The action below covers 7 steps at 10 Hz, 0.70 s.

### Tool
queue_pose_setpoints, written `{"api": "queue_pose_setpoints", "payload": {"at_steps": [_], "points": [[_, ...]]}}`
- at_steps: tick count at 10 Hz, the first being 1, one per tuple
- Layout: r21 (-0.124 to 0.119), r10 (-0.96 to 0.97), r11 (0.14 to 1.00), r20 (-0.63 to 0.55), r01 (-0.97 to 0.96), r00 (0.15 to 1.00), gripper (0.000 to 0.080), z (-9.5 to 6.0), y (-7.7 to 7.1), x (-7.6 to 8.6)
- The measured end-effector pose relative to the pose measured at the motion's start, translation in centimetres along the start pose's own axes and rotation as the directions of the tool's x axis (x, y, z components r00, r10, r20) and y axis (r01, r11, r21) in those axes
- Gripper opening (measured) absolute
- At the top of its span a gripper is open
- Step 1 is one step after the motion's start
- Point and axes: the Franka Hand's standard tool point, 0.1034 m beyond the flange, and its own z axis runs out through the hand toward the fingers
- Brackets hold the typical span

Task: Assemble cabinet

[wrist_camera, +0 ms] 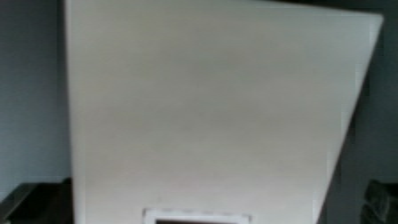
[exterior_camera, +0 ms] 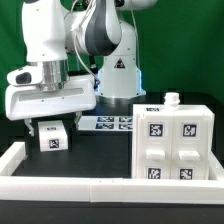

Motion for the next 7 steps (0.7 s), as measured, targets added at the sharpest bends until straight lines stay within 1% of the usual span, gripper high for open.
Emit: {"api": "queue_pose_setpoints", "payload": {"at_steps": [1,2,3,5,6,7], "points": [[0.001,0.000,1.000,0.001,0.000,1.000,0.0785,0.2,0.0,-0.1],[0.002,-0.001,1.000,0.002,0.001,1.000,0.0617,0.2,0.0,-0.2],[0.002,-0.005,1.000,0.002,0.005,1.000,0.0557,0.2,0.1,-0.3],[0.002,-0.010,1.000,0.001,0.010,1.000,0.0557,0.0,0.1,-0.2],[-0.002,-0.019,1.000,-0.004,0.019,1.000,0.0557,-0.7,0.0,0.2],[-0.009,-0.033,0.999,-0.012,0.033,0.999,0.0557,-1.9,-0.4,1.0]]}}
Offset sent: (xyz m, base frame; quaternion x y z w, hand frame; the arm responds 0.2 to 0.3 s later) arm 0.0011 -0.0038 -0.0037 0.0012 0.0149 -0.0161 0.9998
